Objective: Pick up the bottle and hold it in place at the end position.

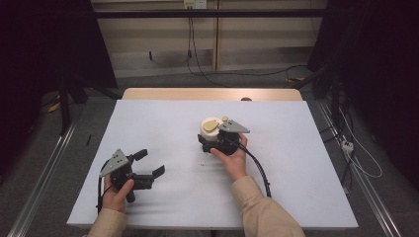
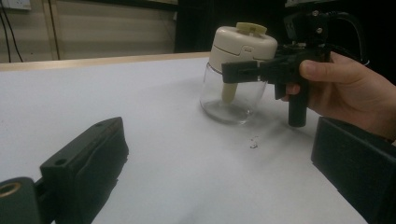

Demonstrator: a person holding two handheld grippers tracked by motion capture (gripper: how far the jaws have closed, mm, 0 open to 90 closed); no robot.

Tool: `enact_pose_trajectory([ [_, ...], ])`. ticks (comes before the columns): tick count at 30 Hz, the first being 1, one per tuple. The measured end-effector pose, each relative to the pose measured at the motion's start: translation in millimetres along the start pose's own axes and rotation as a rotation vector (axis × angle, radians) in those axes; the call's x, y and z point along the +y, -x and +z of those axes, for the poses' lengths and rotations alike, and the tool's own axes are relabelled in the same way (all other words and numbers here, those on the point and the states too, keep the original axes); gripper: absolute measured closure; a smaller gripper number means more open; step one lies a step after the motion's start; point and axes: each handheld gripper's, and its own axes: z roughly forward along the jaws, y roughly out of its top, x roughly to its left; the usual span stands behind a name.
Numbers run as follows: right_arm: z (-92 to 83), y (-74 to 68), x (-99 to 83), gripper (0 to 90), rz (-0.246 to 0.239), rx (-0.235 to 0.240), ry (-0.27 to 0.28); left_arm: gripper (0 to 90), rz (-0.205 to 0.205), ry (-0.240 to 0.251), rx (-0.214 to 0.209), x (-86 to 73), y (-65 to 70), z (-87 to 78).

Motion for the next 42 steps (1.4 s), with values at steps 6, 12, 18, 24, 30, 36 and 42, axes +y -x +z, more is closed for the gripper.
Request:
enact_pose_trajectory([
  [6,0.1,0.1,0.0,6.2,0.000,0.000,0.000,3.5,-0.026,-0.005,0.031,6.8,2.8,7.4],
  [12,0.1,0.1,0.0,6.2,0.000,0.000,-0.001,3.7,-0.018,-0.021,0.029,17.4,8.9,17.5],
  [18,0.1,0.0,-0.1,6.2,-0.001,-0.001,-0.001,6.1,-0.019,-0.040,0.010,23.9,11.2,23.8],
  [24,0.0,0.1,0.1,6.2,-0.002,0.000,-0.003,10.8,-0.008,-0.040,-0.016,33.0,15.2,33.8],
  [30,0.0,0.1,0.2,6.2,-0.002,0.001,-0.004,16.0,-0.002,-0.062,-0.036,34.9,20.6,43.5],
  [36,-0.1,0.3,0.6,6.2,-0.002,0.003,-0.009,24.4,-0.006,-0.079,-0.077,38.4,26.0,53.4],
  [42,-0.2,0.3,0.6,6.2,-0.003,0.004,-0.009,30.9,-0.026,-0.095,-0.092,45.3,28.0,59.8],
])
